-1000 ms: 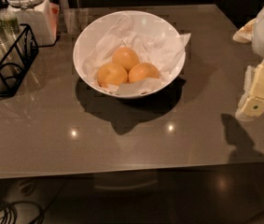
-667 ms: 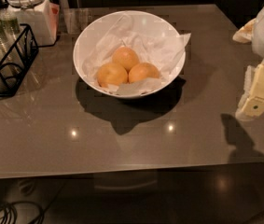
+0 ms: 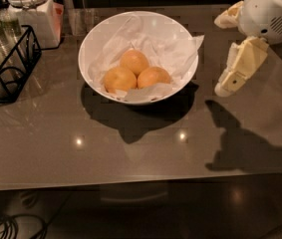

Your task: Pick orange from white bowl

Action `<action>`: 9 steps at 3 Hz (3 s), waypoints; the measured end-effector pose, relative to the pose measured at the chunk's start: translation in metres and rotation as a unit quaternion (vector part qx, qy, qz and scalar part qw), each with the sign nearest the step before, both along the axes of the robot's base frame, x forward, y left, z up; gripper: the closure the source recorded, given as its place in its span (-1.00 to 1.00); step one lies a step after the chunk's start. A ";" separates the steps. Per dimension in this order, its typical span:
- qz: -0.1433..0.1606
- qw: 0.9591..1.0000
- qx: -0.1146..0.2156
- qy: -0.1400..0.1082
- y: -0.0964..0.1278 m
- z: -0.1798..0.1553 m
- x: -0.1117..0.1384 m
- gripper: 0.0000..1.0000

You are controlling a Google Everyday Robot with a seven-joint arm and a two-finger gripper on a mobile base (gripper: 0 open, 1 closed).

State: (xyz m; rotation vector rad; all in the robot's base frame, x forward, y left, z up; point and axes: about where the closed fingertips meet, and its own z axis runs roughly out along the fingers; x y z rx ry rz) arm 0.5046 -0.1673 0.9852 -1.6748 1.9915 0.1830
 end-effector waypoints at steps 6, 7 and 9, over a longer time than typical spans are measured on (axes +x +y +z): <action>-0.065 0.988 0.141 0.005 0.102 -0.053 0.075 -0.64; -0.065 0.988 0.141 0.005 0.102 -0.053 0.075 -0.17; -0.062 0.988 0.142 0.000 0.101 -0.046 0.077 0.34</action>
Offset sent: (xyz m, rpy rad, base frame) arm 0.0474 0.0406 0.0086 0.1513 0.0133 0.0638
